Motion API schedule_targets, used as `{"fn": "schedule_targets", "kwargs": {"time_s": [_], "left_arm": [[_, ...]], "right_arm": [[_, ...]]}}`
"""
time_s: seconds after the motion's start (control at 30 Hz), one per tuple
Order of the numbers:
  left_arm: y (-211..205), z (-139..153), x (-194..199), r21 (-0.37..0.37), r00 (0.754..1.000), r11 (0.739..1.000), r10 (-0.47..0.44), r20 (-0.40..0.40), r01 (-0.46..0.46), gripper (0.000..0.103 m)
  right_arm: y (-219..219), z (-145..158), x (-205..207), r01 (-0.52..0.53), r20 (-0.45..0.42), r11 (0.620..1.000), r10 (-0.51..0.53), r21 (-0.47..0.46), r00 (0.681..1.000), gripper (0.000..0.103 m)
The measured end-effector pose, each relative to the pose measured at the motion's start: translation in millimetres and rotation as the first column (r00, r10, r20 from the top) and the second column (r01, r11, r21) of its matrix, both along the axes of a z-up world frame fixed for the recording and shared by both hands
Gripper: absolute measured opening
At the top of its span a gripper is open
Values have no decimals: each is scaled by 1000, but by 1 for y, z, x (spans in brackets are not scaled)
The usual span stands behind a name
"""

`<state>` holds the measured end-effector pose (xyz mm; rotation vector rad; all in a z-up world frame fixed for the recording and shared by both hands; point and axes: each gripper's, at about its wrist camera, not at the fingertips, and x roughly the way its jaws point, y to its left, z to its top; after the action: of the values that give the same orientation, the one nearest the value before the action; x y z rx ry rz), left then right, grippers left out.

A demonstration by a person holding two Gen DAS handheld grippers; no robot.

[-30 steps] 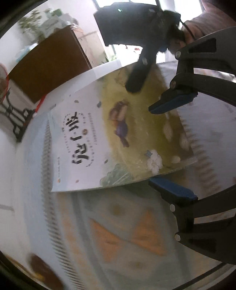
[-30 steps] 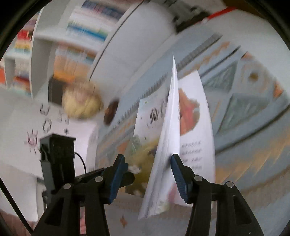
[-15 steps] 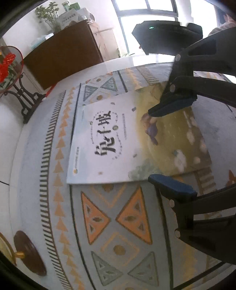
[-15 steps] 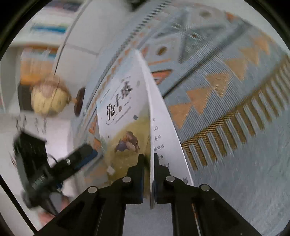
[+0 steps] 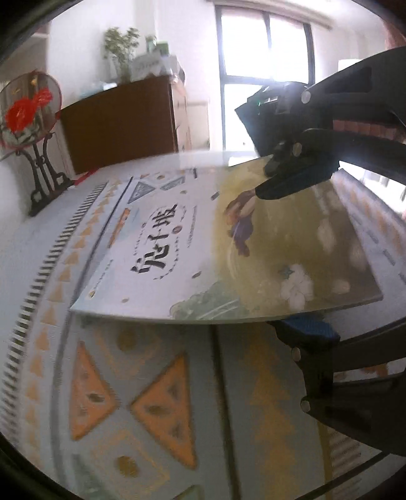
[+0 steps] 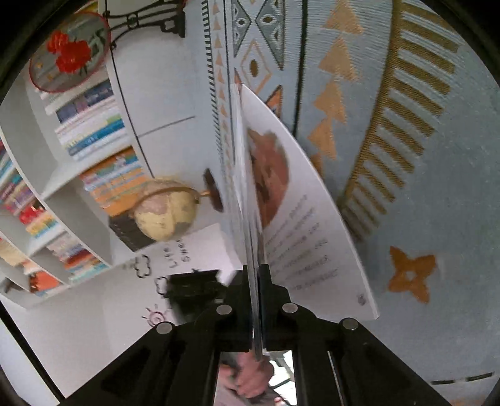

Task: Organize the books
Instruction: 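Lift the last white rabbit-slope book upright with the right tool, then carry the white book to the standing row with the right tool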

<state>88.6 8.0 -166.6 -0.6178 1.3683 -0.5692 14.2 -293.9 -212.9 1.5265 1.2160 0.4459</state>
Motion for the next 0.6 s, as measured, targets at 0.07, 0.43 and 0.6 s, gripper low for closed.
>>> {"fn": "schedule_targets", "kwargs": {"time_s": [0.07, 0.43, 0.6], "left_arm": [[-13, 5, 0, 113, 998, 993, -36, 45, 31, 32], [-60, 31, -19, 491, 937, 860, -274, 218, 138, 29], [-37, 49, -16, 463, 944, 881, -227, 239, 94, 29]], "right_arm": [[1, 0, -1, -6, -16, 999, 6, -44, 1000, 3], [61, 80, 11, -185, 148, 648, 424, -739, 894, 4], [87, 115, 2, -139, 209, 557, 514, -819, 832, 4]]}}
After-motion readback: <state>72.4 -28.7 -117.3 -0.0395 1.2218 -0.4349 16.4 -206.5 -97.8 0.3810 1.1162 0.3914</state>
